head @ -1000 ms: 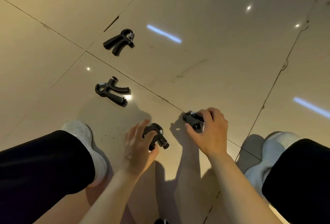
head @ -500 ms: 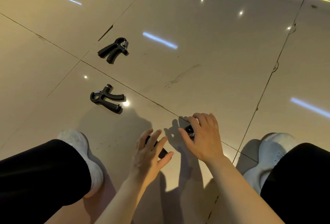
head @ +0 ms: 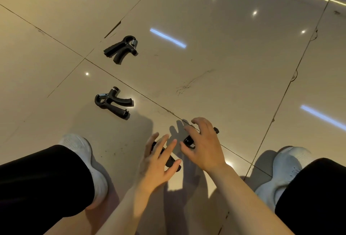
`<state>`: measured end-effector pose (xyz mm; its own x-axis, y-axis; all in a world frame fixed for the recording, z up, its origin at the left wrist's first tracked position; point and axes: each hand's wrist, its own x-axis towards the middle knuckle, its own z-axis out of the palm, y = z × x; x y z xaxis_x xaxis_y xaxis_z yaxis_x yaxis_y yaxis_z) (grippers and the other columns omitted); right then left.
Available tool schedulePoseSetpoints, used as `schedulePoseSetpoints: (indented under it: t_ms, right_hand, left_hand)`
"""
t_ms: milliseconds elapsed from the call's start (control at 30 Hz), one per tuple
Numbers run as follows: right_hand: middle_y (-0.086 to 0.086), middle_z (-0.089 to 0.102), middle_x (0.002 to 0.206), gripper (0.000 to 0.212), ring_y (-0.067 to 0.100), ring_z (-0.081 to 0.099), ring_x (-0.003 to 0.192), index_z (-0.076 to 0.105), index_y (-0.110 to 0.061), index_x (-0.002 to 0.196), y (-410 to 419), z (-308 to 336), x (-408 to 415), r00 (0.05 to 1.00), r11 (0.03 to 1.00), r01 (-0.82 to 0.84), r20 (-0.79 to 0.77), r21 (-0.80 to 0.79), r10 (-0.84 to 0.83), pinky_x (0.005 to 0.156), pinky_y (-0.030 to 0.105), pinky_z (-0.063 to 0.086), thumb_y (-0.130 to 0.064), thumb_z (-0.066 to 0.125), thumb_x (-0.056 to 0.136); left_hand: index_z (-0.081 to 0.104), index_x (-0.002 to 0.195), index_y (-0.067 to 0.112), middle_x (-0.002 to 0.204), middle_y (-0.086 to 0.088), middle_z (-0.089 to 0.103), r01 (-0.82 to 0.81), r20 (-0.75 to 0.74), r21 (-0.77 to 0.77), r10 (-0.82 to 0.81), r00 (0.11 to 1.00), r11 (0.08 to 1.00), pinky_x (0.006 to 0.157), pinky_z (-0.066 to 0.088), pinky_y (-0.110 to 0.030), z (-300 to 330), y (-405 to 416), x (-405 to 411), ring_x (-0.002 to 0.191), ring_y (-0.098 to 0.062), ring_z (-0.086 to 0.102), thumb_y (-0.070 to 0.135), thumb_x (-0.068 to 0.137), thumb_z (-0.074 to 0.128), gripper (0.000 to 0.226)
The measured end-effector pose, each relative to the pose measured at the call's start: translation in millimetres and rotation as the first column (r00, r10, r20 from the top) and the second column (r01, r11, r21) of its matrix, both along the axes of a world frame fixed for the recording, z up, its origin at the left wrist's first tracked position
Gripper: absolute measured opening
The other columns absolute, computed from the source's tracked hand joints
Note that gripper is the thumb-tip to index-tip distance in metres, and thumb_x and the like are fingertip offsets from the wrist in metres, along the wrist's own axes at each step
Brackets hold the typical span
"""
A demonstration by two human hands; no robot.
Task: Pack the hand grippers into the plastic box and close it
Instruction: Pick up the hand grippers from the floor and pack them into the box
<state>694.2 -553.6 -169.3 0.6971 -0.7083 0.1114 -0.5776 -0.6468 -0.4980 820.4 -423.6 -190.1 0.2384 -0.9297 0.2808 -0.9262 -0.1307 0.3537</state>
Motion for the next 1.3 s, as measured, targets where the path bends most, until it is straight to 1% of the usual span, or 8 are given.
schedulePoseSetpoints:
  t_ms: [133, 267, 467, 633, 800, 933, 1133, 1300]
  right_hand:
    - [0.012, 0.052, 0.124, 0.044, 0.025, 0.041, 0.118, 0.064, -0.014, 0.111, 7, 6, -6, 0.996, 0.991, 0.083, 0.027, 0.105, -0.086, 0.087, 0.039, 0.048, -0.036, 0.067, 0.073]
    - [0.012, 0.047, 0.131, 0.042, 0.022, 0.034, 0.122, 0.064, -0.014, 0.108, 13, 22, -15, 0.994, 0.987, 0.088, 0.053, 0.136, -0.096, 0.088, 0.044, 0.049, -0.03, 0.074, 0.071]
    - [0.01, 0.049, 0.131, 0.04, 0.027, 0.043, 0.122, 0.062, -0.016, 0.11, 30, 76, -40, 0.995, 0.997, 0.048, 0.094, -0.052, -0.043, 0.089, 0.043, 0.045, -0.034, 0.069, 0.075]
    - [0.007, 0.047, 0.134, 0.036, 0.024, 0.041, 0.124, 0.057, -0.02, 0.112, 75, 131, -83, 0.99, 0.975, 0.006, 0.136, -0.221, 0.025, 0.087, 0.047, 0.045, -0.036, 0.059, 0.081]
    - [0.002, 0.045, 0.135, 0.035, 0.022, 0.043, 0.122, 0.05, -0.027, 0.115, 137, 201, -140, 0.967, 0.952, -0.014, 0.237, -0.305, 0.09, 0.087, 0.044, 0.045, -0.04, 0.056, 0.083]
    - [-0.001, 0.047, 0.131, 0.036, 0.016, 0.045, 0.12, 0.052, -0.029, 0.115, 171, 271, -185, 0.944, 0.93, 0.048, 0.32, -0.364, 0.076, 0.09, 0.043, 0.046, -0.042, 0.056, 0.082]
    - [-0.004, 0.048, 0.128, 0.04, 0.008, 0.039, 0.122, 0.058, -0.024, 0.115, 218, 366, -263, 0.894, 0.904, 0.097, 0.436, -0.415, 0.104, 0.097, 0.028, 0.038, -0.045, 0.056, 0.082]
    - [-0.013, 0.044, 0.125, 0.04, 0.005, 0.04, 0.121, 0.058, -0.023, 0.117, 260, 408, -356, 0.829, 0.909, 0.197, 0.558, -0.367, 0.045, 0.095, 0.01, 0.031, -0.038, 0.062, 0.081]
  left_hand:
    - [0.053, 0.121, 0.019, 0.13, -0.005, 0.044, 0.069, -0.088, -0.043, -0.073, 0.993, 0.997, 0.085, 0.053, -0.033, 3, 2, 5, 0.117, -0.026, 0.043, 0.044, 0.076, 0.063, 0.053]
    - [0.048, 0.125, 0.023, 0.134, -0.002, 0.041, 0.094, -0.149, -0.004, -0.093, 0.984, 0.996, 0.085, 0.054, -0.039, 24, 12, -5, 0.118, -0.025, 0.045, 0.043, 0.075, 0.062, 0.055]
    - [0.05, 0.122, 0.024, 0.136, -0.002, 0.041, 0.017, -0.112, -0.054, -0.023, 0.993, 0.998, 0.083, 0.054, -0.04, 66, 38, -29, 0.118, -0.021, 0.044, 0.032, 0.067, 0.077, 0.061]
    - [0.054, 0.119, 0.026, 0.135, -0.001, 0.041, -0.025, -0.058, -0.18, 0.014, 0.998, 0.983, 0.075, 0.052, -0.028, 129, 72, -75, 0.115, -0.019, 0.047, 0.039, 0.076, 0.06, 0.046]
    - [0.052, 0.119, 0.027, 0.135, 0.002, 0.042, -0.059, -0.148, -0.356, 0.006, 0.989, 0.932, 0.075, 0.055, -0.029, 211, 102, -121, 0.108, -0.015, 0.054, 0.045, 0.077, 0.059, 0.046]
    - [0.053, 0.119, 0.025, 0.131, 0.003, 0.044, 0.019, -0.083, -0.487, -0.068, 0.994, 0.873, 0.076, 0.051, -0.024, 287, 123, -156, 0.107, -0.015, 0.056, 0.045, 0.076, 0.064, 0.048]
    - [0.059, 0.117, 0.019, 0.126, 0.002, 0.049, 0.07, -0.029, -0.628, -0.113, 0.993, 0.775, 0.079, 0.039, -0.009, 377, 165, -228, 0.107, -0.01, 0.051, 0.046, 0.074, 0.066, 0.051]
    - [0.062, 0.112, 0.018, 0.117, 0.0, 0.055, 0.132, 0.021, -0.695, -0.164, 0.986, 0.707, 0.074, 0.047, -0.017, 418, 202, -313, 0.102, -0.01, 0.053, 0.055, 0.076, 0.059, 0.051]
